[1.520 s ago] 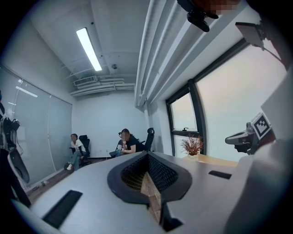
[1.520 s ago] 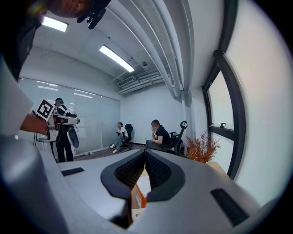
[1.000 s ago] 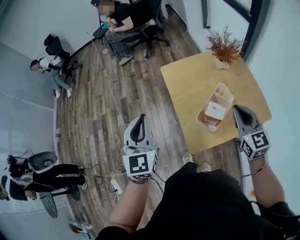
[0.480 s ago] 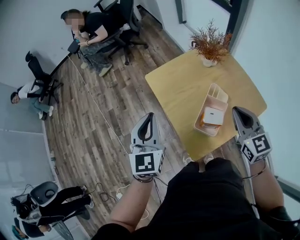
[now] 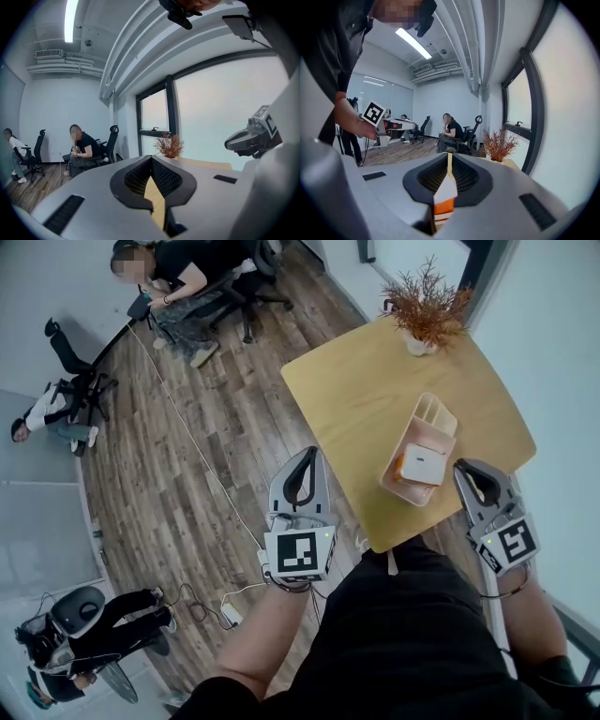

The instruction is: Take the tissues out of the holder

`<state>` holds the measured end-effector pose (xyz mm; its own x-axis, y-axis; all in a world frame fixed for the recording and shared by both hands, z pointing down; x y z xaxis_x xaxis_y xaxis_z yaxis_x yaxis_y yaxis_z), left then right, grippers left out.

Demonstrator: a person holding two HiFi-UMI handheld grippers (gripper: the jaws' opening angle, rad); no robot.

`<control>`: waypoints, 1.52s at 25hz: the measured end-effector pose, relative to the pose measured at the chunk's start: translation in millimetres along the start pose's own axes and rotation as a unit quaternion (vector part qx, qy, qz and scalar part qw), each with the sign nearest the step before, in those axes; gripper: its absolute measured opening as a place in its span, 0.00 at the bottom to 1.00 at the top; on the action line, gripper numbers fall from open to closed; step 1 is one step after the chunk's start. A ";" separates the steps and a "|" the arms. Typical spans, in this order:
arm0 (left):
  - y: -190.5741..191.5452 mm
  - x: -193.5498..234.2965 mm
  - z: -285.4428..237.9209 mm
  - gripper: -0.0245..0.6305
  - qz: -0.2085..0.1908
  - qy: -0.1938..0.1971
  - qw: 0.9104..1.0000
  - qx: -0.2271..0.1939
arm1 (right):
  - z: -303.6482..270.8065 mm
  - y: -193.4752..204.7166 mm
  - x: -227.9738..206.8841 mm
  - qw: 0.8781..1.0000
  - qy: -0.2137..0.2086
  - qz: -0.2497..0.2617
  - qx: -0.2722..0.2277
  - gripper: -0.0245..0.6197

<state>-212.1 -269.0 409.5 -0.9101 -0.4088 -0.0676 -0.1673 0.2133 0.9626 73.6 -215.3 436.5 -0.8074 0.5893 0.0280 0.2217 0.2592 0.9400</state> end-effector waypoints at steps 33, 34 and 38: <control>75.4 -9.2 -12.4 0.04 0.014 -0.042 0.996 0.077 | -77.5 84.5 1.1 0.976 -0.185 0.091 0.064 0.79; 77.8 -8.6 -13.3 0.04 0.013 -0.045 0.996 0.080 | -80.1 84.9 1.2 0.976 -0.187 0.091 0.065 0.79; 81.9 -11.0 -19.3 0.04 0.019 -0.047 0.995 0.083 | -87.0 88.4 3.0 0.972 -0.197 0.101 0.081 0.79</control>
<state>-208.5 -264.1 494.2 -0.9468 -0.3153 -0.0639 -0.1857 0.3735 0.9089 43.2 -257.3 549.3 -0.4729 0.8800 0.0436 0.4625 0.2058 0.8624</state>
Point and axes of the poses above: the fingertips, and each gripper's own axes: z backward along the fingers, x to its left, y out of its underside, the point moved 6 cm from there along z, backward along the fingers, and after that the axes turned 4 degrees about x, right-handed, at the moved point
